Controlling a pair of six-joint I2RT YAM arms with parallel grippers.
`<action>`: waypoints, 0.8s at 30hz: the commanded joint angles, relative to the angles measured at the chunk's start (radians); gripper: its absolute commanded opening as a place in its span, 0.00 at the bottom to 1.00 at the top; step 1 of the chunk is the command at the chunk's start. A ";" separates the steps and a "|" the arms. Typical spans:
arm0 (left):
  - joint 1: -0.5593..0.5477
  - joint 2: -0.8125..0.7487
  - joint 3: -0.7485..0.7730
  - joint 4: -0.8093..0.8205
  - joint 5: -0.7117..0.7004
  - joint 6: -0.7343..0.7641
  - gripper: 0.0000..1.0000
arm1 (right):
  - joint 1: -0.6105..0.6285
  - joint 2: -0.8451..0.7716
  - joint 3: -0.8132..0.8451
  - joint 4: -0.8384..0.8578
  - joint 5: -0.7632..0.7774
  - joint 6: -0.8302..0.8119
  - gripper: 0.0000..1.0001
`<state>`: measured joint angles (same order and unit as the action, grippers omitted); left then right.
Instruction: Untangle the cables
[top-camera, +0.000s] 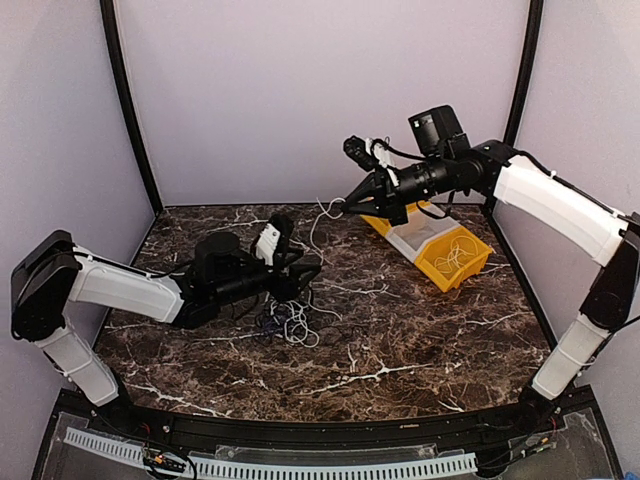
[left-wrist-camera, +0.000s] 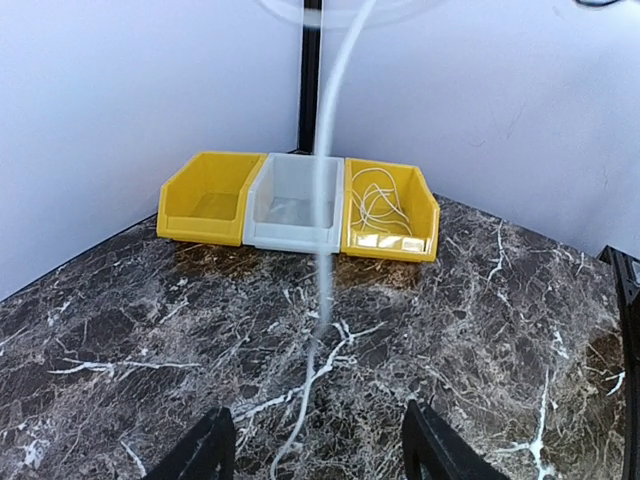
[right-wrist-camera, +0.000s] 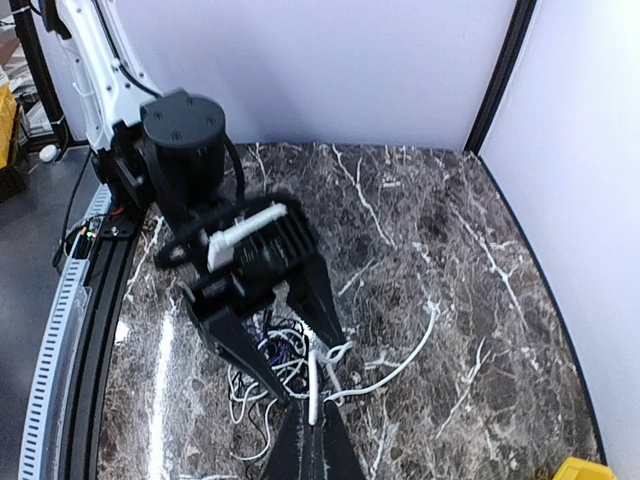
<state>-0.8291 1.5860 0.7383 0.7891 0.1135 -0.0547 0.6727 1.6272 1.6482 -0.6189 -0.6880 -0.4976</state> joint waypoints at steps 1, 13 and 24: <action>-0.008 0.033 0.048 0.068 -0.066 0.048 0.54 | 0.026 0.016 0.104 -0.067 -0.059 0.000 0.00; -0.008 0.057 0.065 0.117 0.022 0.074 0.38 | 0.033 0.002 0.125 -0.081 -0.067 0.004 0.00; -0.007 0.033 0.059 0.132 -0.035 0.094 0.06 | 0.033 -0.022 0.081 -0.070 -0.053 0.002 0.00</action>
<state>-0.8341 1.6531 0.7864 0.8852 0.1104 0.0200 0.6968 1.6276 1.7477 -0.7040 -0.7372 -0.4965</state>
